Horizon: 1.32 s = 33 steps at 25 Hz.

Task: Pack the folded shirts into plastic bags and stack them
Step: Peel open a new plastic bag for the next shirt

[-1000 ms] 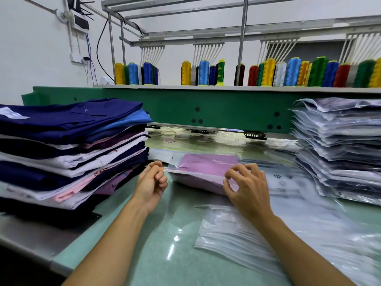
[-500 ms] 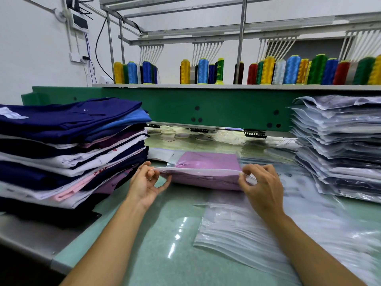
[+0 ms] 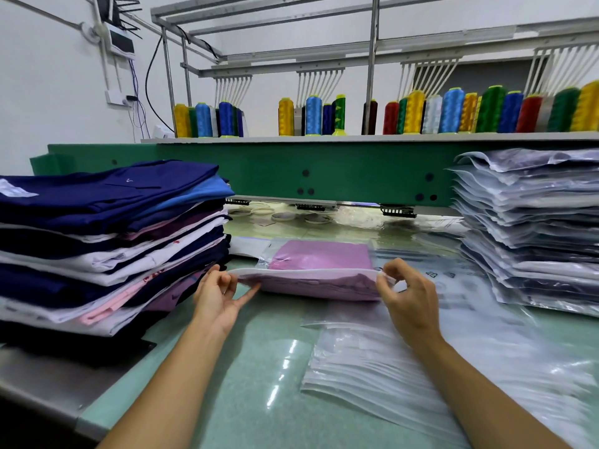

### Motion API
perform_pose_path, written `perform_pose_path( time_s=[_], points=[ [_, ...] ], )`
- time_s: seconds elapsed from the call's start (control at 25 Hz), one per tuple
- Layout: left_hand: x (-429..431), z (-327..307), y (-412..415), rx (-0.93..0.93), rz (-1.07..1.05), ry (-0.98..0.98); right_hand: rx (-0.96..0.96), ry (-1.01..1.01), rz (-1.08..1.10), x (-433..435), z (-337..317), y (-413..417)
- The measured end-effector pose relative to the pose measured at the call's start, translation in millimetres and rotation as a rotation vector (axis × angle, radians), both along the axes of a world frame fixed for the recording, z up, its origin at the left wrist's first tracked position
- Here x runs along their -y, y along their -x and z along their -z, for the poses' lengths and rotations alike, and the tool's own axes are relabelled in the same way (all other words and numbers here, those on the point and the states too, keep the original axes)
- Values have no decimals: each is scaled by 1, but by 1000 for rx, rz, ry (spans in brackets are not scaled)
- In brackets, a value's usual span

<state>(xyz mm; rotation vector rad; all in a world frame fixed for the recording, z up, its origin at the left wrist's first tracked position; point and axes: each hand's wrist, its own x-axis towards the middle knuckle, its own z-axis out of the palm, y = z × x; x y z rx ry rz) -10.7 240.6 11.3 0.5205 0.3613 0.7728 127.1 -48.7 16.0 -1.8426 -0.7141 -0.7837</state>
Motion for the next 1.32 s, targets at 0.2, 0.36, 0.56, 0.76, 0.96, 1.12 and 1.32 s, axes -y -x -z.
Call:
perform_pose_path(
  time_s=[0.2, 0.36, 0.56, 0.76, 0.96, 1.12, 1.32],
  points=[
    [28, -11, -10, -112, 169, -18, -2, -80, -36, -5, -8, 9],
    [78, -23, -41, -293, 183, -117, 44, -68, -34, -13, -8, 23],
    [117, -34, -79, -389, 118, -133, 84, 2, -134, -14, -3, 24],
    [116, -39, -97, -523, -182, -383, 37, -16, -330, -15, -4, 21],
    [102, -64, -99, -597, -177, -482, -233, -241, -198, -21, -10, 12],
    [103, -105, -103, -604, -107, -636, -470, -152, 24, -17, -22, -10],
    [111, -175, -104, -424, 10, -799, -836, -15, -95, -3, -50, -49]
  ],
)
